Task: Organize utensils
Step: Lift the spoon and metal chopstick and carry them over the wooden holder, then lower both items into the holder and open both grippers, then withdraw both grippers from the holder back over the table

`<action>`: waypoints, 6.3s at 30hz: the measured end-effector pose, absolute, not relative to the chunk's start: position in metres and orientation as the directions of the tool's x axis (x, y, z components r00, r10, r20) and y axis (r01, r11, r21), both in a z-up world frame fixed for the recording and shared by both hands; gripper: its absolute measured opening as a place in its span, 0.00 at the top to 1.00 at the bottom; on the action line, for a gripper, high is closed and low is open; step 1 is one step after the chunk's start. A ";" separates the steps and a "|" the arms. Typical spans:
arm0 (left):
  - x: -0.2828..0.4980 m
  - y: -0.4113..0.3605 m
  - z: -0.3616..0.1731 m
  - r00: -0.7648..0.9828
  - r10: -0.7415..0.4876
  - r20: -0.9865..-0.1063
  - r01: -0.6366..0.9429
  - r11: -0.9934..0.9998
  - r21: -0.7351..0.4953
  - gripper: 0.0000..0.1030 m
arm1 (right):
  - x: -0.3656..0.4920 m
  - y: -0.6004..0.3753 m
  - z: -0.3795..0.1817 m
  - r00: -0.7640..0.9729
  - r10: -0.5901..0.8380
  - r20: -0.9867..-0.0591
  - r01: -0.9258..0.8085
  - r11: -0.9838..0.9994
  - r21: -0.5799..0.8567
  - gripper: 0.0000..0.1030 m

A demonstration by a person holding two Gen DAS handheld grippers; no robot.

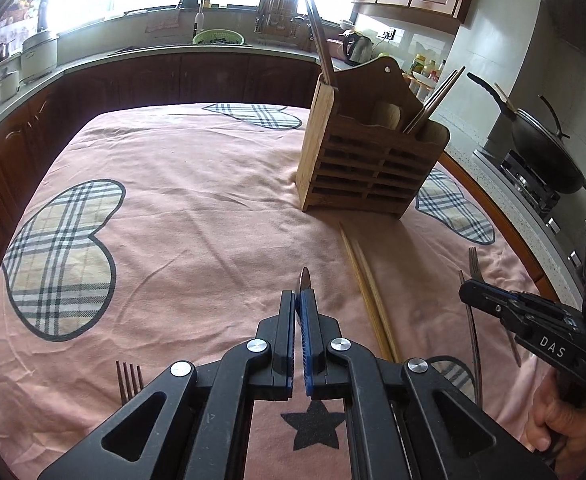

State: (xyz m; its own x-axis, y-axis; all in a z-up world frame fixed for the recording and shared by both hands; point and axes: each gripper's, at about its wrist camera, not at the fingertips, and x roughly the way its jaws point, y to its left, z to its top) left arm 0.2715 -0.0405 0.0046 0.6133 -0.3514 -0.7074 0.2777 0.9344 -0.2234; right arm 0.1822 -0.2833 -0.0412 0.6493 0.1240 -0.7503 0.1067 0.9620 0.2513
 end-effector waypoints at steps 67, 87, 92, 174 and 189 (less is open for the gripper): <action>0.357 -0.075 0.137 0.881 -0.322 -0.347 0.269 0.944 -0.192 0.98 | 0.236 -0.361 0.165 0.962 -0.073 -0.263 0.133 0.967 0.218 0.96; 0.412 -0.169 0.062 0.923 -0.185 -0.337 0.198 0.980 0.003 0.98 | 0.279 -0.371 0.116 0.951 -0.084 -0.299 0.152 0.965 0.213 0.96; 0.414 -0.183 0.043 0.913 -0.192 -0.360 0.217 0.976 0.031 0.98 | 0.278 -0.369 0.100 0.945 -0.085 -0.316 0.160 0.962 0.222 0.96; 0.270 -0.068 0.081 0.888 -0.177 -0.425 0.142 0.984 -0.111 0.02 | 0.192 -0.343 0.090 0.941 -0.008 -0.338 0.137 0.923 0.360 0.00; 0.165 -0.029 0.076 0.851 -0.207 -0.482 0.142 0.975 -0.169 0.01 | 0.093 -0.308 0.068 0.934 -0.006 -0.357 0.118 0.948 0.295 0.00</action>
